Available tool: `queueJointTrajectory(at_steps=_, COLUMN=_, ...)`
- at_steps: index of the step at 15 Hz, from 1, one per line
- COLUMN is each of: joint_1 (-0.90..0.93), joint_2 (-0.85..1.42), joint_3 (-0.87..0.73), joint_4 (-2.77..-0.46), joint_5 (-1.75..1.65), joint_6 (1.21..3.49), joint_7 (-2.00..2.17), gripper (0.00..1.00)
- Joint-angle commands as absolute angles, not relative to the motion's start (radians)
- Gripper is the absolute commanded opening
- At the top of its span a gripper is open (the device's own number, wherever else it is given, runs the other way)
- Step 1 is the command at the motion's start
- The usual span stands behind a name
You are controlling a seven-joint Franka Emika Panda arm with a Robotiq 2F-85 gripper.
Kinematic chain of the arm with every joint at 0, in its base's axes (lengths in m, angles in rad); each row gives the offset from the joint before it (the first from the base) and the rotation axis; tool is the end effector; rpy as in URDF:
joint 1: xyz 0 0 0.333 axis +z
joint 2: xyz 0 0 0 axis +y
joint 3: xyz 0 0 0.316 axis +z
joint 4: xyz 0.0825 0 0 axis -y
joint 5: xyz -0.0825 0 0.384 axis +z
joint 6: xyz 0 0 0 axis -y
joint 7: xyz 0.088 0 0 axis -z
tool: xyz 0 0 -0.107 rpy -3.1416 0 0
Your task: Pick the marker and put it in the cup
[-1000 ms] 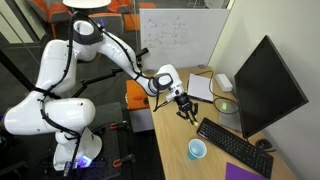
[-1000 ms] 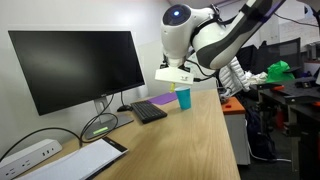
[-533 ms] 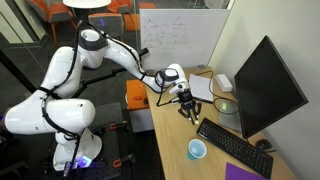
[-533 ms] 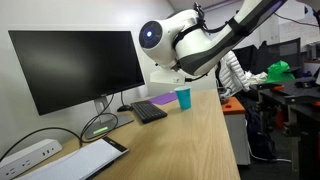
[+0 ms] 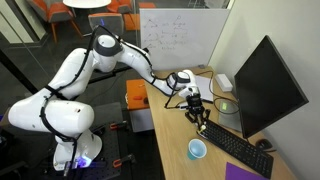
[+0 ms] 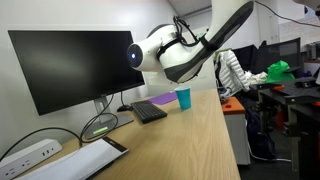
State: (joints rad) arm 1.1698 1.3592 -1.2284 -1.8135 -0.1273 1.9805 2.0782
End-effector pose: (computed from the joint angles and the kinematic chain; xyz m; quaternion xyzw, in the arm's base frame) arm 0.6020 0.0141 0.1949 0.4320 -0.6246 0.4509 0.4690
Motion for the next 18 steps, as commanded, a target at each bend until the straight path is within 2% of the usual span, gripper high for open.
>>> queueJointTrajectory(at_steps=1, joint_1=1.086, joint_2=1.334, joint_3=-1.176, joint_4=-1.740, joint_5=-0.190, joint_6=1.921, joint_7=2.129, gripper=0.05)
queueJointTrajectory(at_steps=18, joint_1=0.778, joint_2=1.322, joint_3=-0.875, joint_4=-1.470, joint_5=-0.439, joint_6=1.714, joint_7=2.300, gripper=0.05)
